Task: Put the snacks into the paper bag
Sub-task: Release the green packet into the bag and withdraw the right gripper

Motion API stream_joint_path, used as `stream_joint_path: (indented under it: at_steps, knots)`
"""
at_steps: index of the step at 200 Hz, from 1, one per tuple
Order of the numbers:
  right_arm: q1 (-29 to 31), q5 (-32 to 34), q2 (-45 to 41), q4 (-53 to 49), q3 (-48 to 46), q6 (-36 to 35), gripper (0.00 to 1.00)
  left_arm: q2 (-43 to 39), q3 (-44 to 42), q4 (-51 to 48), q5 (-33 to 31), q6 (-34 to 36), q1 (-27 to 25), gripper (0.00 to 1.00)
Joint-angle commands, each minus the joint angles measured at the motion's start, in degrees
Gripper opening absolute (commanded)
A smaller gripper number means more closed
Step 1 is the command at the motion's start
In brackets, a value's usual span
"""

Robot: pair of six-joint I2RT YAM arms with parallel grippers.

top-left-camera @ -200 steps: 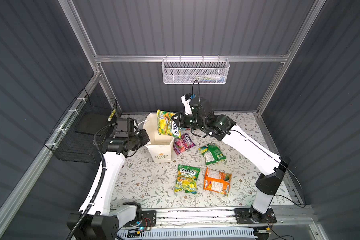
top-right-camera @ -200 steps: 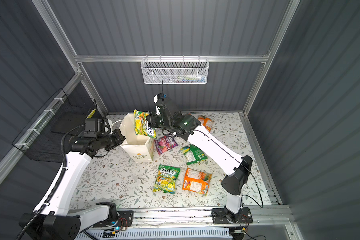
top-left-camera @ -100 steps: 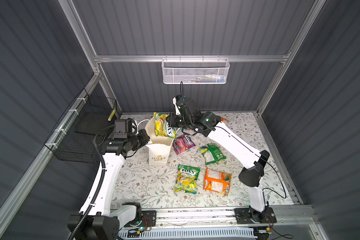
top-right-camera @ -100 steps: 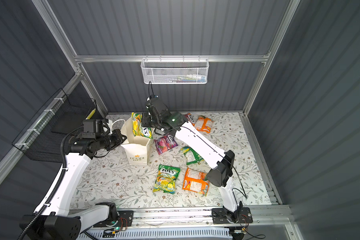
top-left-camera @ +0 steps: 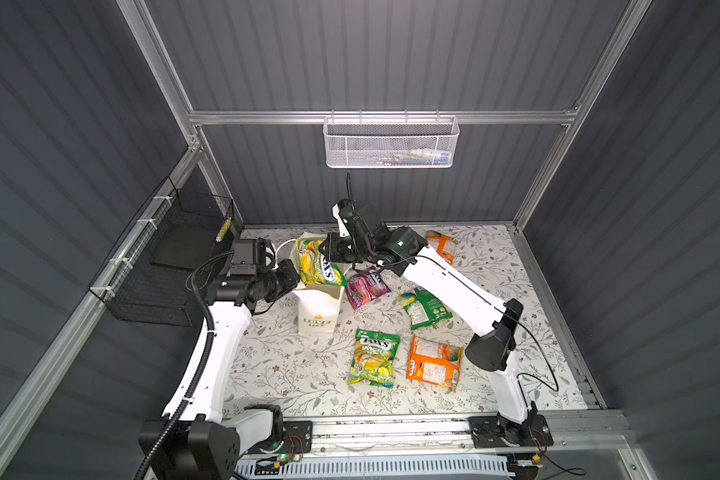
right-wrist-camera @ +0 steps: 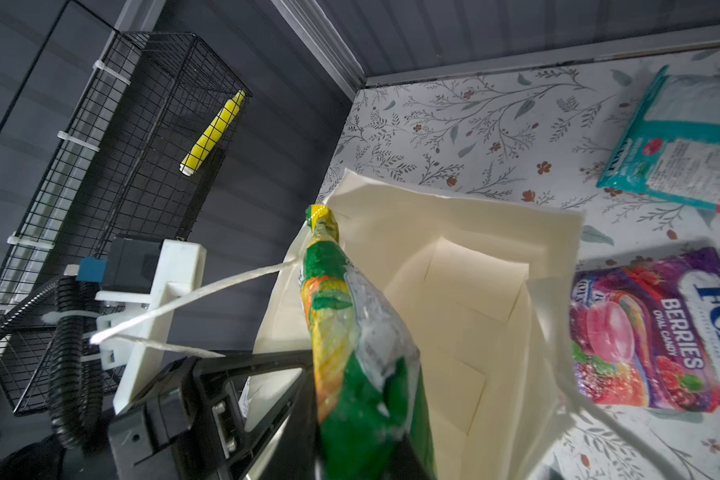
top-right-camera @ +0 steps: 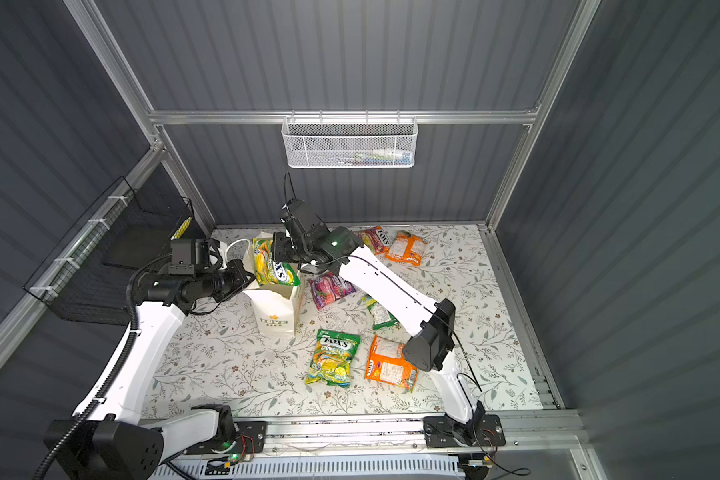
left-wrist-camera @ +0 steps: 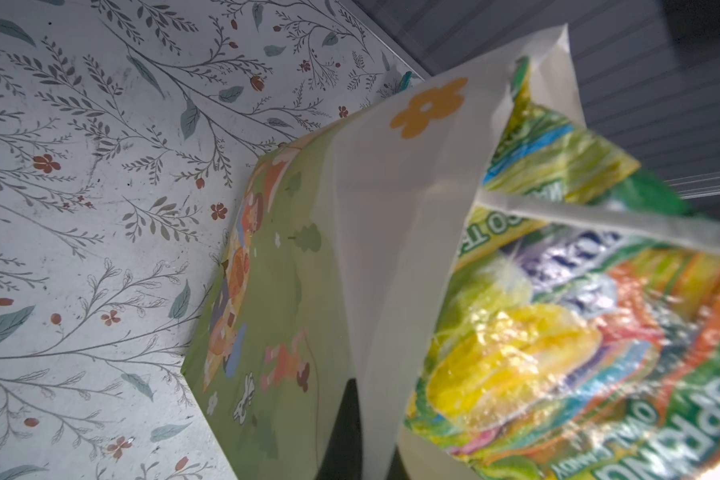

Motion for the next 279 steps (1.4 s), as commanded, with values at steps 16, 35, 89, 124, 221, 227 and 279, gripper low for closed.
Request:
stream_joint_path:
  at_steps: [16, 35, 89, 124, 221, 227, 279]
  knots:
    - [0.7, -1.2, -1.2, 1.3, 0.8, 1.1, 0.22, 0.1, -0.2, 1.3, 2.6, -0.2, 0.1, 0.00]
    - [0.7, -1.2, -1.9, 2.4, 0.7, 0.5, 0.28, 0.0, -0.2, 1.2, 2.2, -0.3, 0.0, 0.00]
    - [0.7, -4.3, -5.6, 6.3, 1.8, -4.0, 0.52, 0.9, -0.3, 0.6, 0.7, -0.5, 0.0, 0.00]
    - [-0.8, -5.8, -11.8, 4.5, 1.5, -10.8, 0.79, 0.2, 0.0, -0.3, -1.8, -0.1, 0.0, 0.00]
    - [-34.9, -2.4, -39.7, 22.8, -57.3, -3.5, 0.99, -0.5, 0.4, -0.5, -2.8, 0.5, 0.1, 0.00]
    - [-37.2, -2.4, -39.7, 24.5, -60.0, -3.2, 0.99, -0.4, 0.4, -0.5, -2.4, 0.5, 0.1, 0.00]
    - [-49.7, -6.3, -29.1, 35.7, -68.5, -3.1, 0.99, -0.6, 0.2, 0.0, -2.0, 0.7, 0.4, 0.00]
